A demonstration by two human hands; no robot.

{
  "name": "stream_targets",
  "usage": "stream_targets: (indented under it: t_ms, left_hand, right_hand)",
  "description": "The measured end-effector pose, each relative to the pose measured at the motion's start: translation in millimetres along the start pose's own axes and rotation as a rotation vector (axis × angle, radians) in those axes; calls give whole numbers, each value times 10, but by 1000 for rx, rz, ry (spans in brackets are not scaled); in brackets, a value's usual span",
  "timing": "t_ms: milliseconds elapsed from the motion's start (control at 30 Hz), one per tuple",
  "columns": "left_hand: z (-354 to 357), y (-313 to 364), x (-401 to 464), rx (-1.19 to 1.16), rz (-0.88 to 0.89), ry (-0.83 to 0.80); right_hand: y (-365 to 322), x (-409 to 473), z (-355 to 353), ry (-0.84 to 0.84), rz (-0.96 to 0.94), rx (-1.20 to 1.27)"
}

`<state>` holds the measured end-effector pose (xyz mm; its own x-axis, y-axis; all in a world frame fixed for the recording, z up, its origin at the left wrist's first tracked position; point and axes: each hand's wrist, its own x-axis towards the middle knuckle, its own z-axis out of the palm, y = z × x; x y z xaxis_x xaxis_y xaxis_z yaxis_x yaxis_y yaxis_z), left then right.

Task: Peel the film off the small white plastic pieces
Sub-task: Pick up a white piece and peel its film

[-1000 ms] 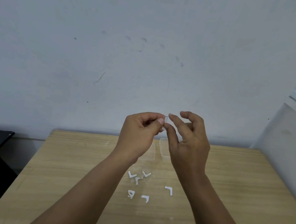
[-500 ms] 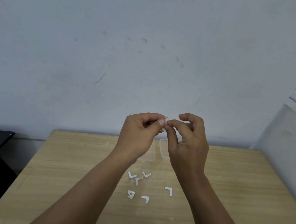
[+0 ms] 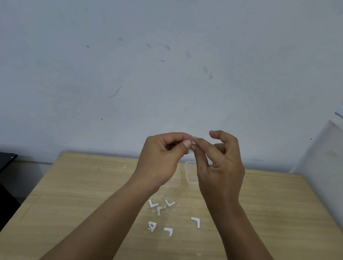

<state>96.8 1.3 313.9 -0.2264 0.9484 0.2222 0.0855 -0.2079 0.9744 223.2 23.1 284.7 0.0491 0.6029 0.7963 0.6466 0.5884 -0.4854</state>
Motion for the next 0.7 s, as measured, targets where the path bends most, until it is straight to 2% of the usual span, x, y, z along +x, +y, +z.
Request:
stream_targets:
  t_ms: [700]
  left_hand:
    - [-5,15,-13,-16,40,-20]
  right_hand:
    - [2,-11,7,32,6,0]
